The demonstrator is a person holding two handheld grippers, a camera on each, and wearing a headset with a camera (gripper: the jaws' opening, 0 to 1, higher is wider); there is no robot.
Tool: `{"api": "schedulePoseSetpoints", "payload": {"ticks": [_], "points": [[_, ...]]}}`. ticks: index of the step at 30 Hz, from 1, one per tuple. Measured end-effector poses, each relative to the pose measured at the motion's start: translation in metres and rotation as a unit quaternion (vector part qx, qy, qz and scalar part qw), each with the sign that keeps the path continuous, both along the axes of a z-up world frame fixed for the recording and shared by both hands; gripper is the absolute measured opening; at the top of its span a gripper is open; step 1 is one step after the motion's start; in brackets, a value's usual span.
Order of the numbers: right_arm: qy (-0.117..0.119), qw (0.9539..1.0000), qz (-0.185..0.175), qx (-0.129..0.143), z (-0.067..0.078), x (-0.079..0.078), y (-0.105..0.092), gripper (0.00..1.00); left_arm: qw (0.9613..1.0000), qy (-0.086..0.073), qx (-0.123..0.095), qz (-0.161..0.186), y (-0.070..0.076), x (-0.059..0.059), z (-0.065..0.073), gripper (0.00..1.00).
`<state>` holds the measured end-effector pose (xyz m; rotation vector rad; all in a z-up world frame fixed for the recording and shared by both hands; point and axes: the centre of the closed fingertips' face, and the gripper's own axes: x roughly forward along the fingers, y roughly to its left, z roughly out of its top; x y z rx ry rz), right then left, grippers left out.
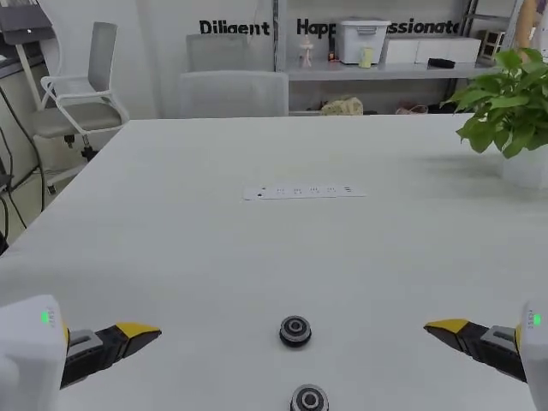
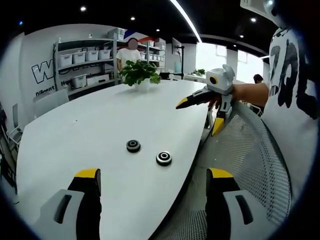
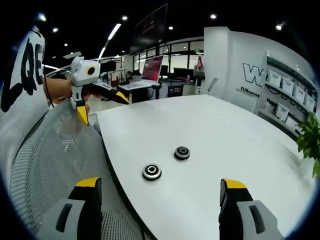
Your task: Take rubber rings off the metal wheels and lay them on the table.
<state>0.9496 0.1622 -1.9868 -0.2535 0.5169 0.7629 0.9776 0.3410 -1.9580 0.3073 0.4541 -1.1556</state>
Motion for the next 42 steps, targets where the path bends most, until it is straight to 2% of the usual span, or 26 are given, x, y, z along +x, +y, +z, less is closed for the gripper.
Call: {"api": "schedulePoseSetpoints", "payload": {"ticks": [20, 24, 26, 29, 42], "points": [[-0.004, 1.0, -0.002, 0.004, 0.001, 0.003, -0.002, 0.97, 1.0, 0.001, 0.0, -0.001, -0.001, 0.0, 0.0, 0.83], [-0.006, 1.0, -0.002, 0.006, 0.002, 0.004, -0.003, 0.96, 1.0, 0.0, 0.003, -0.002, -0.001, 0.001, -0.001, 0.83], [-0.007, 1.0, -0.002, 0.006, 0.002, 0.005, -0.003, 0.96, 1.0, -0.007, 0.004, 0.004, 0.0, 0.005, 0.0, 0.85], [-0.007, 1.0, -0.001, 0.006, 0.002, 0.007, -0.003, 0.96, 1.0, -0.002, 0.0, 0.002, 0.0, 0.006, 0.0, 0.84], [-0.013, 0.9999, 0.006, 0.002, 0.006, 0.012, -0.002, 0.95, 0.9999, -0.007, 0.002, -0.012, -0.008, 0.01, 0.003, 0.83]]}}
